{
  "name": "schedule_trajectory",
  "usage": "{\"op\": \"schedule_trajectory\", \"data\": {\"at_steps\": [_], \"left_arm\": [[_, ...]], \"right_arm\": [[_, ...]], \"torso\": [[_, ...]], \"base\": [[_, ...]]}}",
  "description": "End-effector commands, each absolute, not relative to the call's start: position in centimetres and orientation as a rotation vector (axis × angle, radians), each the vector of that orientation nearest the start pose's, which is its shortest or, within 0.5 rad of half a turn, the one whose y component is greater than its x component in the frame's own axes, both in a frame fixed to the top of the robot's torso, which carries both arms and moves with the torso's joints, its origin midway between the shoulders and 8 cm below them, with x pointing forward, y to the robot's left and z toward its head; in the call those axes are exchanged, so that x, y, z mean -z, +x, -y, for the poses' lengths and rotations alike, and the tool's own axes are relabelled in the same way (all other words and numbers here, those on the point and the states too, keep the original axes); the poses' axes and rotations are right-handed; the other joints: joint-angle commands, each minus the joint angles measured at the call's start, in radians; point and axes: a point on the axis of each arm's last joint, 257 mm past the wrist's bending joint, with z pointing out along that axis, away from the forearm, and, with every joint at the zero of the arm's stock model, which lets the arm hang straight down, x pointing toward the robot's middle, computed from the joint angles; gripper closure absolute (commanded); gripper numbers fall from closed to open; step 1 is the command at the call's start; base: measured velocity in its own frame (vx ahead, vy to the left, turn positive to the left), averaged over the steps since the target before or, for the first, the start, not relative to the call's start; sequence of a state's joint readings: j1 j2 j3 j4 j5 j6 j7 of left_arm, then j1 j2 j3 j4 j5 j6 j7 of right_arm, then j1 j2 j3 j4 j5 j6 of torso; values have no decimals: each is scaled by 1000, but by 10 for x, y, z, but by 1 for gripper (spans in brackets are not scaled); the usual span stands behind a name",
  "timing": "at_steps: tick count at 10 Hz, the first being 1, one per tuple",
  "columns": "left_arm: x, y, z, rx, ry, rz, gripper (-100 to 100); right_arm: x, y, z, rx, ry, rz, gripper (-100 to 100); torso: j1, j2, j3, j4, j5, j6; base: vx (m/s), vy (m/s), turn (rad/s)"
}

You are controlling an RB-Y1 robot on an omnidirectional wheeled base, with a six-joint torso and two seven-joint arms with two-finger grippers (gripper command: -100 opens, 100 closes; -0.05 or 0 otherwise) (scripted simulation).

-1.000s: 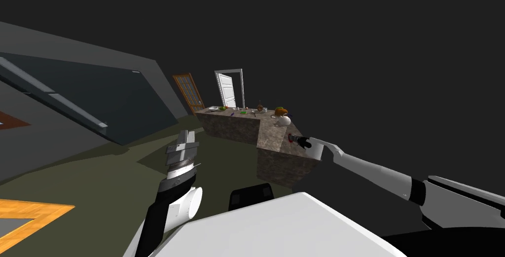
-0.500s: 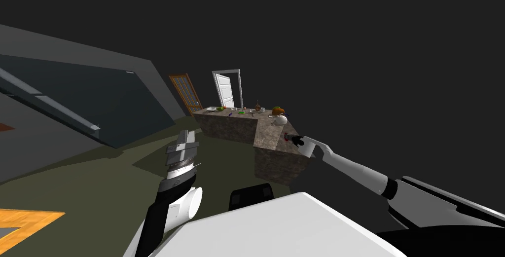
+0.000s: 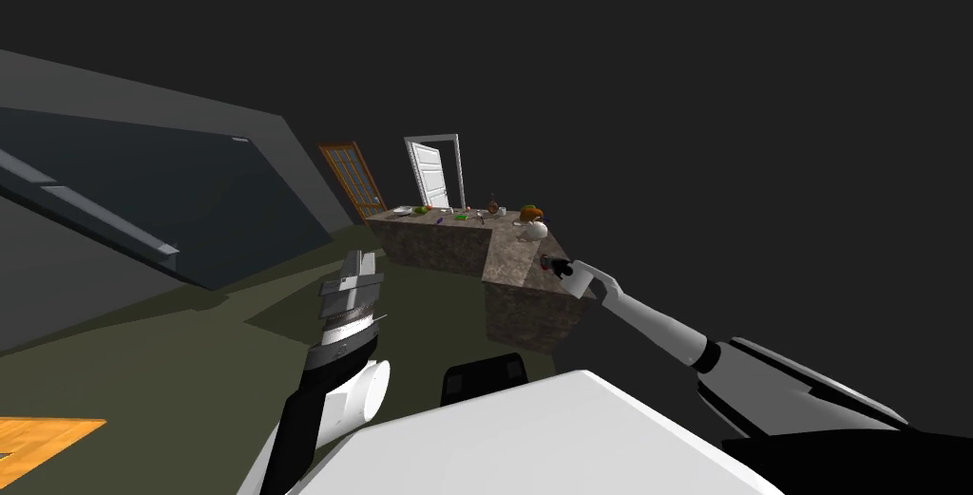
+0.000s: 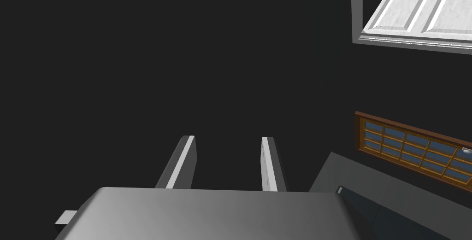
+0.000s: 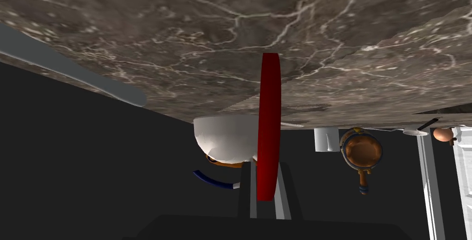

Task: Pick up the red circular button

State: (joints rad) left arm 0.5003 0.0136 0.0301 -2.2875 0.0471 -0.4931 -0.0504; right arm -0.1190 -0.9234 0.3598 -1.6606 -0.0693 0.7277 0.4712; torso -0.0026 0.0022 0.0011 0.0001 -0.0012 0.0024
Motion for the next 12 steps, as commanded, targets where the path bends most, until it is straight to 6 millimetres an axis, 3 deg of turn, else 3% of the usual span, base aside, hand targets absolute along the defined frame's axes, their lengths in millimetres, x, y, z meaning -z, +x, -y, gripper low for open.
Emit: {"op": "schedule_trajectory", "data": {"at_steps": [1, 3, 4, 6, 7, 9, 10, 12], "left_arm": [[-27, 341, -293, 1256, -654, -604, 0], [-27, 341, -293, 1256, -654, -604, 0], [-27, 341, -293, 1256, -654, -604, 0], [-27, 341, -293, 1256, -654, -604, 0], [-27, 341, -293, 1256, -654, -604, 0], [-27, 341, -293, 1256, -654, -604, 0], [-27, 341, -293, 1256, -654, -604, 0], [-27, 341, -293, 1256, -654, -604, 0]], "right_arm": [[267, 524, 427, 159, 359, -2095, 100], [278, 524, 407, 136, 337, -2117, 100], [265, 535, 403, 154, 346, -2104, 100], [276, 535, 381, 126, 323, -2128, 100], [262, 546, 378, 144, 327, -2117, 100], [274, 545, 354, 111, 305, -2144, 100], [261, 554, 349, 127, 311, -2142, 100], [271, 554, 324, 92, 281, -2164, 100]], "torso": [[0, 0, 0, 0, 0, 0], [-1, 1, 1, 0, 0, 0], [1, 0, 0, 0, 1, 0], [-1, 1, 1, 0, 1, 0], [2, -1, 0, 0, 1, -1], [1, 0, 0, 0, 1, -1], [2, -1, -1, 0, 1, -2], [0, 1, 0, 0, 1, -1]], "base": [[-47, -66, -96], [-30, -53, -21], [-44, -69, -86], [-25, -52, -27], [-27, -58, -91], [-24, -50, -22], [-38, -86, -80], [-25, -53, -23]]}}
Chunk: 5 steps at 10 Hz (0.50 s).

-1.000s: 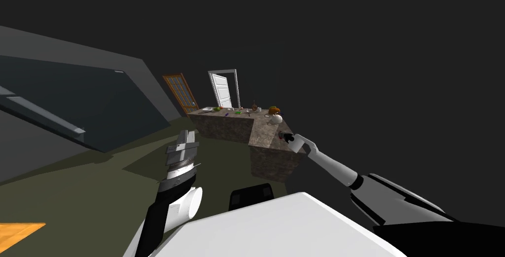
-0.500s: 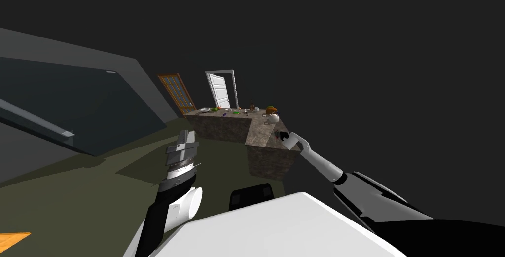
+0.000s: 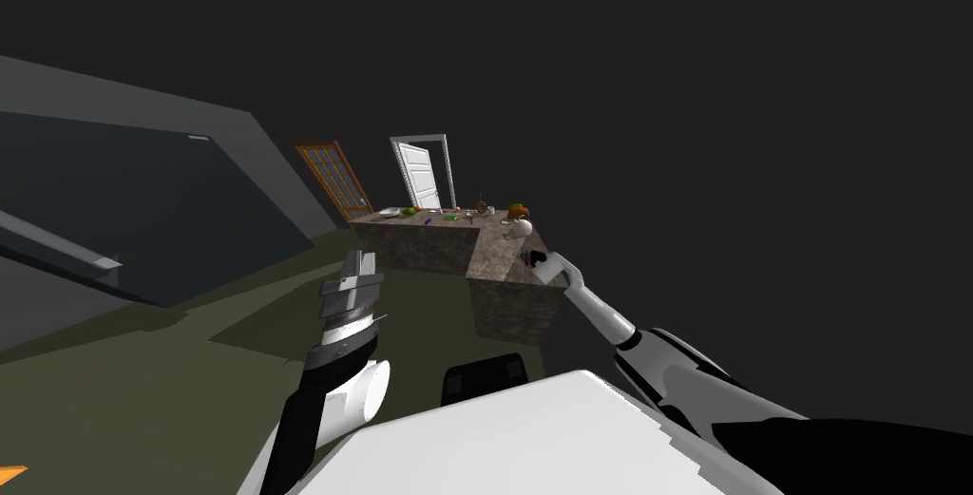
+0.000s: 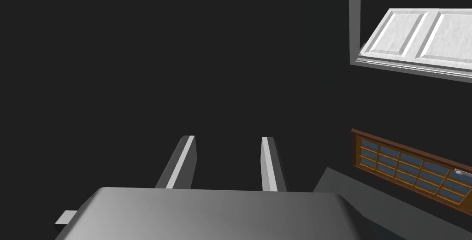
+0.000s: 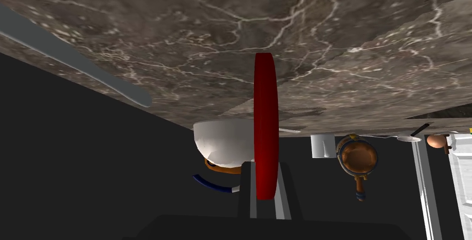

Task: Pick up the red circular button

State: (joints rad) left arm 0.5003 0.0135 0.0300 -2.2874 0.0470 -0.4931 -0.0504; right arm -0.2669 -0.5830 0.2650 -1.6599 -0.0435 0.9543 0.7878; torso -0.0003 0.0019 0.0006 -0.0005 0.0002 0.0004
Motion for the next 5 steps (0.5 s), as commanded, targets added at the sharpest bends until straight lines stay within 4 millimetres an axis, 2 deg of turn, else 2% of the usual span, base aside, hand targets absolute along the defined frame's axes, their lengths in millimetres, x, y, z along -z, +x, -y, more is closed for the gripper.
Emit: {"op": "schedule_trajectory", "data": {"at_steps": [1, 3, 4, 5], "left_arm": [[-27, 341, -293, 1256, -654, -604, 0], [-27, 341, -293, 1256, -654, -604, 0], [-27, 341, -293, 1256, -654, -604, 0], [-27, 341, -293, 1256, -654, -604, 0]], "right_arm": [[259, 561, 320, 111, 285, -2168, 100], [266, 561, 293, 69, 252, -2187, 100], [265, 561, 302, 82, 263, -2182, 100], [265, 560, 300, 81, 258, -2185, 0]], "torso": [[0, 0, 0, 0, 0, 0], [-2, 0, 0, 0, 0, 0], [0, 0, 0, 0, 0, 0], [1, -1, 0, 0, 0, 0]], "base": [[-40, -50, -85], [-24, -52, -22], [-6, -10, 11], [0, 0, 0]]}}
